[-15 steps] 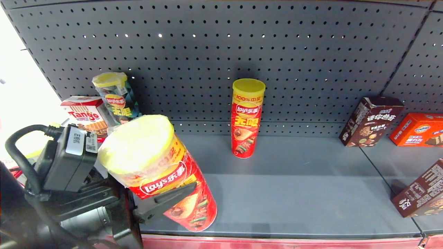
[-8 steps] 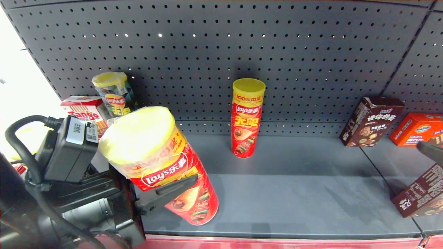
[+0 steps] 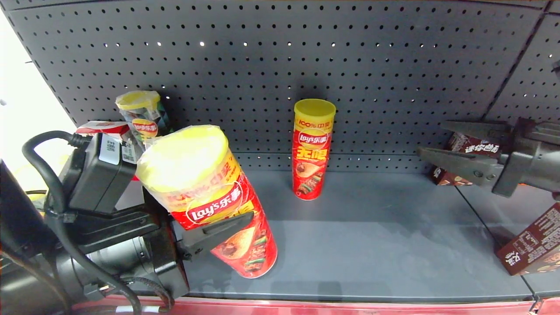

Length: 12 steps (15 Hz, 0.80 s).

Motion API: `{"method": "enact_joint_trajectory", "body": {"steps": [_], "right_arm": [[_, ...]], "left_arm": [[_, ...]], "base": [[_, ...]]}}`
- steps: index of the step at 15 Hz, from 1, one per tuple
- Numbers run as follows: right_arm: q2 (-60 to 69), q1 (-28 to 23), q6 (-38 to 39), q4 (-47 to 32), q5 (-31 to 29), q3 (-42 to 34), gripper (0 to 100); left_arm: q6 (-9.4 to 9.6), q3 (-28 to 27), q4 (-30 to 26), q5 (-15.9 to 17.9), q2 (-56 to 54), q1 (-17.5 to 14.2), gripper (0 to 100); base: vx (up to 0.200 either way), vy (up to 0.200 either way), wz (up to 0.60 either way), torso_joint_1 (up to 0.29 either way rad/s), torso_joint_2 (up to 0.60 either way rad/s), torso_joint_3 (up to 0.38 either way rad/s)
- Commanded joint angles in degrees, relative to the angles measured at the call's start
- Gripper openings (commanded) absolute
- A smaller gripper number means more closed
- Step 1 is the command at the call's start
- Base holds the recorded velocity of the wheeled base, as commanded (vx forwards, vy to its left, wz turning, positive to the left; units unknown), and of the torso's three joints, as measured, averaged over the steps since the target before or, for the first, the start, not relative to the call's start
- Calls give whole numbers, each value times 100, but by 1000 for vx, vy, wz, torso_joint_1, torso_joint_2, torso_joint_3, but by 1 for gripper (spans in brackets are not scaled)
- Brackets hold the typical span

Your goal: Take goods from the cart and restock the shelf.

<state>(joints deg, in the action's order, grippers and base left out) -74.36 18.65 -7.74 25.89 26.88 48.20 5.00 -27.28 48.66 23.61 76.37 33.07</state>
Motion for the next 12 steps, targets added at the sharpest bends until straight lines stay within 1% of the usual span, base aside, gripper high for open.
{"method": "enact_joint_trajectory", "body": {"steps": [1,2,4,5,6,7,8,9,10,12], "right_arm": [[-694,244,-8,-14,81,383,100],[-913,358,-8,-14,10,488,100],[-1291,411,-43,127,168,603,100],[-1537,429,-52,294,511,778,100],[-1643,429,-52,355,608,866,100],[-1898,429,-70,443,880,1130,100],[-2012,411,-96,452,1170,1227,100],[-2012,411,-96,452,1170,1227,100],[-2267,315,-307,610,1689,1367,100],[-2487,244,-360,918,2014,1411,100]], "left_arm": [[1,4,3,-15,9,-3,0],[1,12,3,-41,18,-3,0],[1,21,3,-59,62,-3,0],[1,-14,3,-59,88,-3,0],[1,-23,3,-59,88,-3,0],[1,-23,3,-59,88,6,0],[1,-14,3,-59,88,-3,0],[1,-14,3,-59,88,-3,0],[1,21,3,-67,71,-55,0],[1,21,3,-67,71,-73,0]], "base": [[0,0,0,0,0,0],[0,0,0,0,0,0],[0,0,0,0,0,0],[0,0,0,0,0,0],[0,0,0,0,0,0],[0,0,0,0,0,0],[0,0,0,0,0,0],[0,0,0,0,0,0],[0,0,0,0,0,0],[0,0,0,0,0,0]]}}
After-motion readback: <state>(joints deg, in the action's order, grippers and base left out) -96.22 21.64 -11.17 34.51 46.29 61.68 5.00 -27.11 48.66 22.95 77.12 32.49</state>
